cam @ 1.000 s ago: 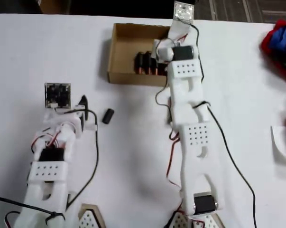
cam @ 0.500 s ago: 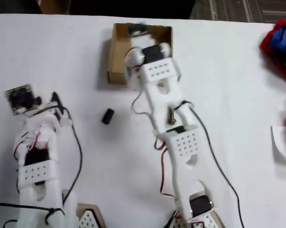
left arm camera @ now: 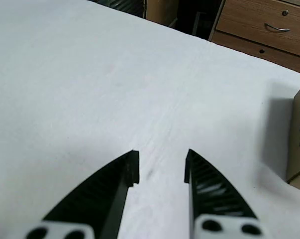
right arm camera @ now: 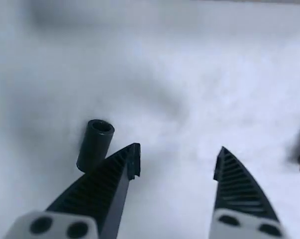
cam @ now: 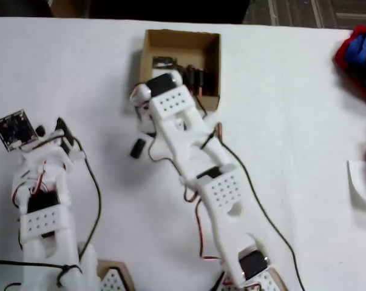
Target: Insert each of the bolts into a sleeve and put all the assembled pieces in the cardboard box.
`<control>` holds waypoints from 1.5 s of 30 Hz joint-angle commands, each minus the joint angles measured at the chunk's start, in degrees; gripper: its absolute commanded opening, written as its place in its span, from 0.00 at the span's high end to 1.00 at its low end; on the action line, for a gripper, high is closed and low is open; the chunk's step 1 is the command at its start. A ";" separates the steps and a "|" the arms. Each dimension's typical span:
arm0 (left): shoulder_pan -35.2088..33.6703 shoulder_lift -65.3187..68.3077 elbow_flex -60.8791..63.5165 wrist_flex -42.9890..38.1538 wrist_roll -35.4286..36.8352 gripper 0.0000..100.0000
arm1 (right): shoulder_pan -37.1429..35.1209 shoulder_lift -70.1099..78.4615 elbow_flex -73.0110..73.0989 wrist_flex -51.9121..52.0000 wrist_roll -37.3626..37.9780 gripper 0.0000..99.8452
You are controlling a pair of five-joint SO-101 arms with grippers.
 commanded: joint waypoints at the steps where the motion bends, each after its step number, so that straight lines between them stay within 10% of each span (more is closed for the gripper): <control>1: -0.44 -1.05 -0.40 -1.23 0.26 0.83 | -3.21 -0.66 -1.76 0.84 -1.05 0.81; 29: -0.44 -1.23 -0.31 -0.97 0.26 0.83 | -9.01 10.51 -9.67 -9.27 -9.76 0.80; 36: -0.44 -1.32 -0.40 -0.97 0.26 0.83 | -7.60 12.18 -9.67 -9.10 -8.97 0.97; 45: -0.44 -1.32 -0.40 -0.97 0.26 0.83 | -3.74 12.00 -9.67 -8.75 -5.10 0.96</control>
